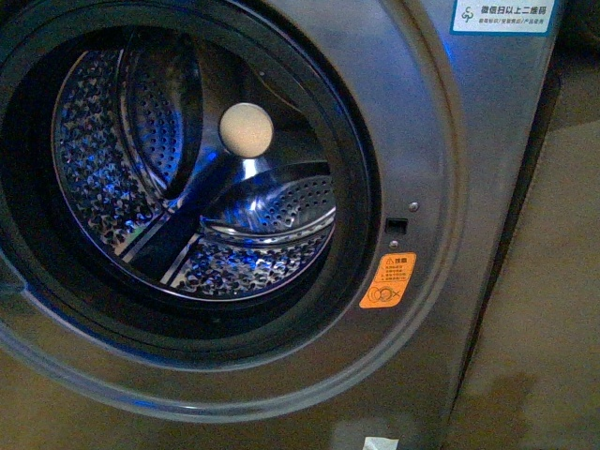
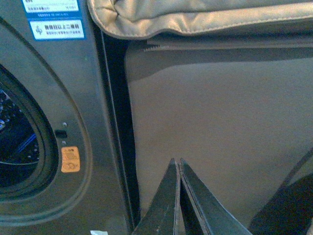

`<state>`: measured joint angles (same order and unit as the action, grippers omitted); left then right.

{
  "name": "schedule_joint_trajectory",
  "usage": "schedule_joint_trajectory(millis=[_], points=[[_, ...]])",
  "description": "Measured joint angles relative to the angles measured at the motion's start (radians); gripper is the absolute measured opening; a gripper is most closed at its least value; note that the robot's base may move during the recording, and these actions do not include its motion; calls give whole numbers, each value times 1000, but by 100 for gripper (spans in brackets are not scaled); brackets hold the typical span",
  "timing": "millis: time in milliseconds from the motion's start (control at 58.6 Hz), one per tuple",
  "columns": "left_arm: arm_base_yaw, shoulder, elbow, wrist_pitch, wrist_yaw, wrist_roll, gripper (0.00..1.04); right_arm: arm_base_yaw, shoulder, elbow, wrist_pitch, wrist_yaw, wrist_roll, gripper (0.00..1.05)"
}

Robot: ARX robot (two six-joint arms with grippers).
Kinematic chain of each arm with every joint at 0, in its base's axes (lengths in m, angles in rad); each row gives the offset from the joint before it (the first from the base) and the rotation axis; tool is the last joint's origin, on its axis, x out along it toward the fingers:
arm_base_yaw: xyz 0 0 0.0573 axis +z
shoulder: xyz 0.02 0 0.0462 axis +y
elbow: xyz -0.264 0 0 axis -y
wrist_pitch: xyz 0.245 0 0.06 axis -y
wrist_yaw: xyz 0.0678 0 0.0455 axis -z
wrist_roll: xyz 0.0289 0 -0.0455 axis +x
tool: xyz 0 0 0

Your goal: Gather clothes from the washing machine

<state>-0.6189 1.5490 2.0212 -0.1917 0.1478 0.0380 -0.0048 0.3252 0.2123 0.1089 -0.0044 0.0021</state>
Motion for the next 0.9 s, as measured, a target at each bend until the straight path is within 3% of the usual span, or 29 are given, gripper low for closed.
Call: schedule_joint_trajectory(millis=[136, 239, 358, 563, 904], points=[[0, 3, 8, -12, -11, -2, 98, 1, -39, -52, 8, 0, 0, 2], [39, 98, 253, -334, -115, -24, 98, 1, -77, -87, 10, 0, 0, 2], [154, 94, 288, -386, -142, -26, 98, 1, -109, -119, 10, 1, 0, 2], [315, -87, 60, -373, -183, -50, 98, 1, -254, -144, -114, 1, 0, 2], [386, -359, -394, -331, -237, -216, 97, 1, -299, -177, -111, 1, 0, 2]])
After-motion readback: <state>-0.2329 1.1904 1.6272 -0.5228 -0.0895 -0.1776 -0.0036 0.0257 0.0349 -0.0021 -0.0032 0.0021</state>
